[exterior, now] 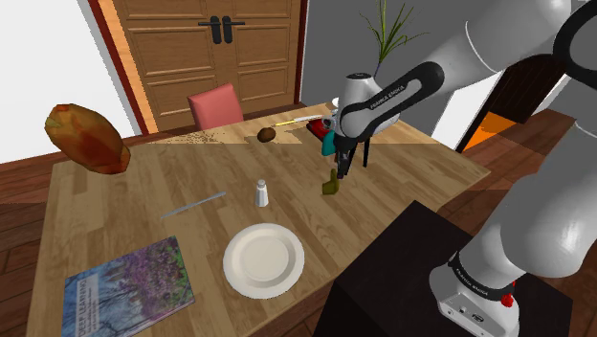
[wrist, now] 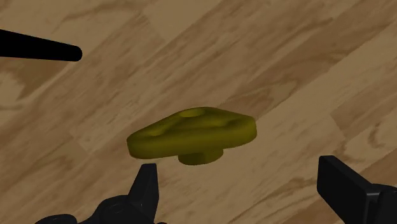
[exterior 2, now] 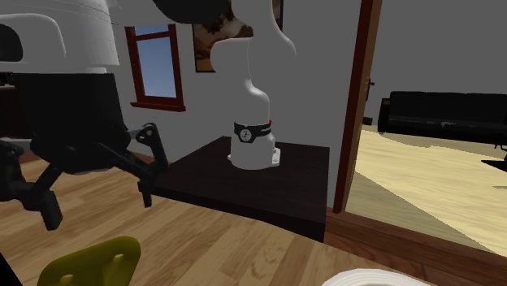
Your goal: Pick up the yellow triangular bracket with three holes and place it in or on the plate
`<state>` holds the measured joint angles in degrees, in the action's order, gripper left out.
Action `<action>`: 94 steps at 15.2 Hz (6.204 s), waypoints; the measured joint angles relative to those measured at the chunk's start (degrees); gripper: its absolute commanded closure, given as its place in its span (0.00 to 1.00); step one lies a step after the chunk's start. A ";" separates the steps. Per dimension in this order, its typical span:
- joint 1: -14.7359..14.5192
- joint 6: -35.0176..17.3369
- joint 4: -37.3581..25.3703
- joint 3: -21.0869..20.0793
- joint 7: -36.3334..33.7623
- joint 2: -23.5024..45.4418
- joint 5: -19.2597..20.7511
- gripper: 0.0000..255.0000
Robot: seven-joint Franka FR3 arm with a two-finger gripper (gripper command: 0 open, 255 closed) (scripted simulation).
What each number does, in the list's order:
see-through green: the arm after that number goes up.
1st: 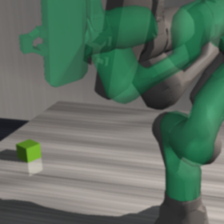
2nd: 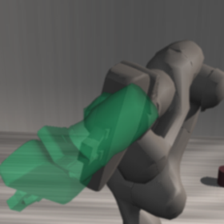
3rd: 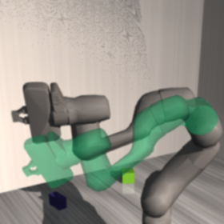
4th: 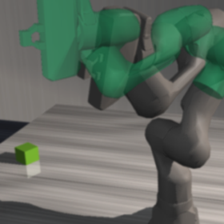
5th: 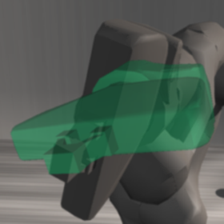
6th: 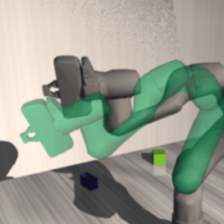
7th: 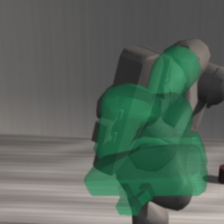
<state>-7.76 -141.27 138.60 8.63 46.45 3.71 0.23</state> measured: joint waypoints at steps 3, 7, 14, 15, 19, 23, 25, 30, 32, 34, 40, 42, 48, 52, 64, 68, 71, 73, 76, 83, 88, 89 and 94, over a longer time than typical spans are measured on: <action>-0.10 -4.07 -3.42 -0.95 4.65 6.67 -1.05 0.00; 0.12 -7.51 -4.63 -1.57 6.41 11.05 -1.80 0.00; 0.48 -10.72 -4.93 -1.99 7.10 14.54 -2.57 0.00; 0.49 -10.75 -4.93 -1.99 7.11 14.56 -2.58 0.00; 0.50 -10.77 -4.93 -1.99 7.12 14.58 -2.58 1.00; 0.49 -10.78 -4.94 -2.00 7.12 14.58 -2.58 1.00; 0.49 -10.77 -4.94 -2.00 7.12 14.57 -2.58 1.00; 0.46 -10.45 -4.91 -1.95 7.07 14.23 -2.50 1.00; 0.39 -9.33 -4.76 -1.77 6.95 12.95 -2.24 1.00; 0.29 -8.00 -4.88 -1.62 6.79 11.72 -1.97 1.00; -0.04 -3.83 -4.95 -1.22 6.14 7.59 -1.05 1.00; -0.09 -2.22 -5.12 -1.10 5.99 6.13 -0.75 1.00; -1.29 0.95 -4.92 -1.68 3.68 2.79 0.06 1.00; -4.56 0.99 -4.32 -4.13 -2.38 2.20 0.60 1.00; -14.35 3.72 -7.93 -11.61 -20.44 3.37 1.78 1.00; -17.47 5.05 -11.32 -13.74 -26.08 5.59 2.39 1.00; -19.76 6.17 -14.53 -15.11 -30.05 7.76 2.94 1.00; -21.74 7.03 -17.15 -16.14 -33.31 9.65 3.49 1.00; -23.54 8.13 -20.30 -16.93 -36.18 11.79 4.04 1.00; -24.11 4.22 -19.82 -16.72 -37.34 15.33 4.97 1.00; -24.36 1.10 -19.40 -16.38 -37.88 18.06 5.67 1.00; -24.34 0.56 -19.38 -16.29 -37.88 18.58 5.79 1.00; -24.61 -1.71 -19.28 -15.98 -38.33 20.75 6.33 1.00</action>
<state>-32.37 -142.99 119.32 -7.35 8.12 24.46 6.56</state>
